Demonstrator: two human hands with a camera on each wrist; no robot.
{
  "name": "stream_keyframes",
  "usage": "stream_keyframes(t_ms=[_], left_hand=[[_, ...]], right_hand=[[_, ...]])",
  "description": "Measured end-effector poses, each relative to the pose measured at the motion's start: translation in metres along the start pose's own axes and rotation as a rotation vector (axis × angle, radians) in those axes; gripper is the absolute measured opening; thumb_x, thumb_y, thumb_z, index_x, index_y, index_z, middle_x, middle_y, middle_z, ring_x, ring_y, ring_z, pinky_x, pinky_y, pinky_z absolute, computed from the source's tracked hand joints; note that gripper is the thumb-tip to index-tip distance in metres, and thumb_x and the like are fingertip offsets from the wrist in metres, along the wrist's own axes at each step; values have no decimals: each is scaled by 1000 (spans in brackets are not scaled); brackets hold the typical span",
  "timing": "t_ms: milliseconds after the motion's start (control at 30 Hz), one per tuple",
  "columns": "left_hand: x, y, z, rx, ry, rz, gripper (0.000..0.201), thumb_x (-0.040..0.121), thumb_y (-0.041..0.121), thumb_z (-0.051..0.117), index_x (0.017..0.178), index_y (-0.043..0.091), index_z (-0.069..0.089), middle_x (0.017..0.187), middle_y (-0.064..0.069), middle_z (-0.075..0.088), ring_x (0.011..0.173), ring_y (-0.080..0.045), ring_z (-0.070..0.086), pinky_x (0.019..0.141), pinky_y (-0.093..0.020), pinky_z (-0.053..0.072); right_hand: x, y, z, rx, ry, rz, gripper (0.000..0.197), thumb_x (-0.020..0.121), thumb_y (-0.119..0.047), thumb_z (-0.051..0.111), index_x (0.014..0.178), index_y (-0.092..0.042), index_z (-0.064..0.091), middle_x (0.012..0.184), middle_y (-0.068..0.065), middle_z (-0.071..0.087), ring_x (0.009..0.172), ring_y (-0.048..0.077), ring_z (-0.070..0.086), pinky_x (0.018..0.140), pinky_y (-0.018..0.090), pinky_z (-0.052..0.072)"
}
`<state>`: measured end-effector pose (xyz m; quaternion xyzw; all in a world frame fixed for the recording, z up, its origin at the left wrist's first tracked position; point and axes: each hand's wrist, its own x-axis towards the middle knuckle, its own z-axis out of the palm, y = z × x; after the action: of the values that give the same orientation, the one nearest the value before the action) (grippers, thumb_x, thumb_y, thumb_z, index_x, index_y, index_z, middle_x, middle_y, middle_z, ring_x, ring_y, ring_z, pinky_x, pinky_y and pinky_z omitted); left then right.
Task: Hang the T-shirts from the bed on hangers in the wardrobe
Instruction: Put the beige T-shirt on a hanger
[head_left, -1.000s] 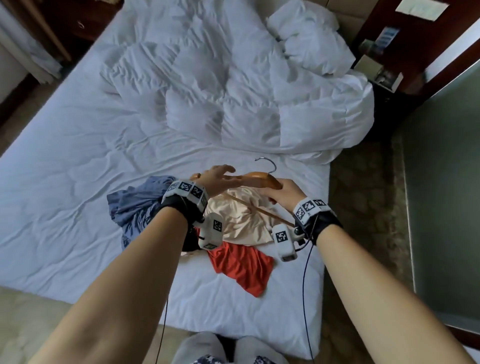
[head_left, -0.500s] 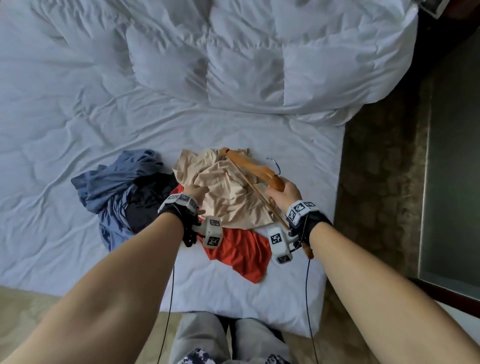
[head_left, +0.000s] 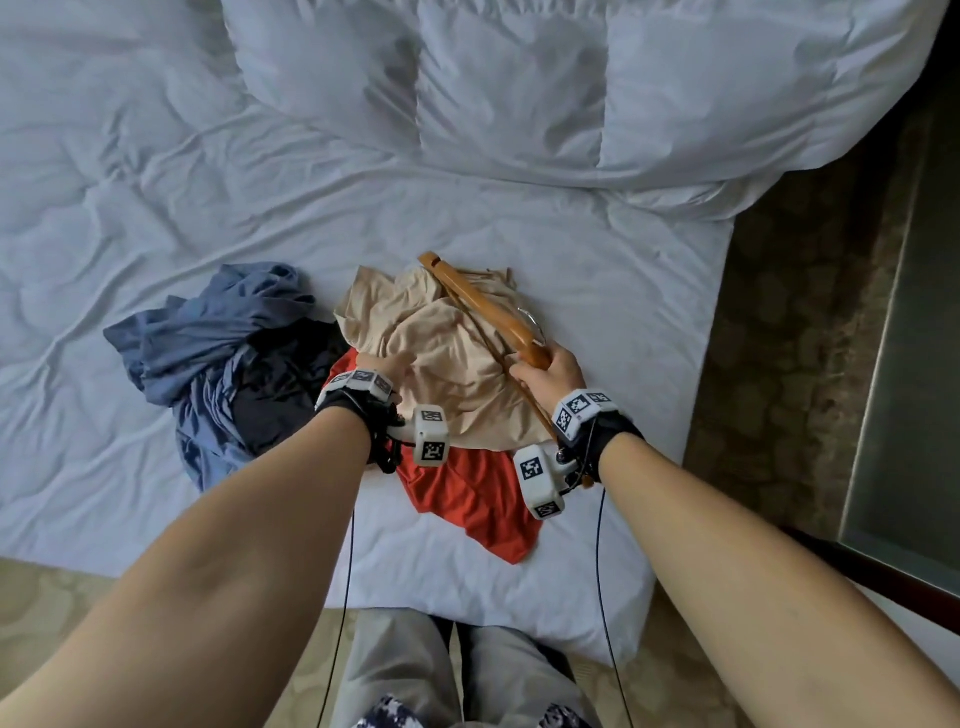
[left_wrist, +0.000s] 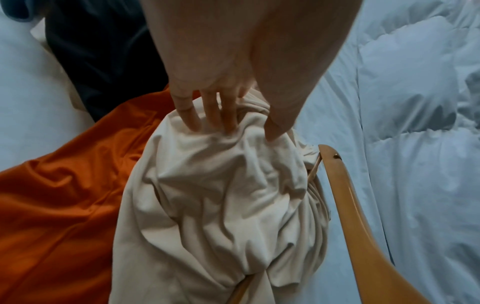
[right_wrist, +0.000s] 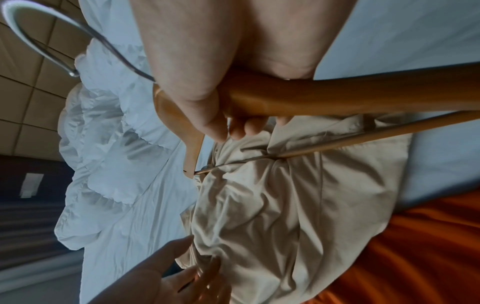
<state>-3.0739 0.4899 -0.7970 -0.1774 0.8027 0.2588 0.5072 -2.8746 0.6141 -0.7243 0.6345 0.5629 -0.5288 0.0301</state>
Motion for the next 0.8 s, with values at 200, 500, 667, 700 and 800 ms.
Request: stream_keyframes(t_ms=[200, 500, 667, 700, 800], left_hand=[[20, -3, 0, 57, 51, -36, 50, 53, 48, 77, 82, 10, 64, 69, -14, 71, 54, -24, 69, 58, -37, 58], [0, 0, 1, 9, -87, 66, 42, 76, 38, 73, 104, 8, 64, 58, -6, 58, 53, -23, 56, 61, -31, 45], [-43, 1, -7, -100, 18, 236, 24, 84, 18, 66, 106, 9, 66, 78, -6, 63, 65, -21, 59, 57, -27, 47], [-46, -1, -9, -157, 4, 238, 29, 83, 21, 69, 109, 6, 68, 83, -6, 65, 71, -22, 61, 64, -29, 52], [-56, -8, -20, -233, -15, 186, 52, 73, 47, 74, 111, 12, 70, 95, -6, 71, 92, -28, 67, 89, -43, 55]], right_hand=[[8, -5, 4, -15, 3, 2, 15, 75, -15, 77, 72, -23, 65, 72, -2, 71, 79, 27, 71, 84, 40, 58], [4, -8, 8, 43, 33, 8, 12, 70, -21, 78, 69, -25, 66, 70, -1, 71, 77, 28, 71, 81, 42, 58], [-12, -10, 11, 103, 50, 47, 10, 75, -16, 76, 75, -21, 67, 70, -1, 67, 70, 22, 65, 74, 33, 54], [-15, -10, 12, 111, 54, 54, 9, 75, -16, 75, 76, -20, 67, 70, -1, 67, 69, 21, 64, 73, 32, 53], [-18, -6, 18, 113, 94, 67, 18, 70, -26, 73, 82, -14, 71, 73, 5, 71, 67, 24, 64, 73, 40, 57]])
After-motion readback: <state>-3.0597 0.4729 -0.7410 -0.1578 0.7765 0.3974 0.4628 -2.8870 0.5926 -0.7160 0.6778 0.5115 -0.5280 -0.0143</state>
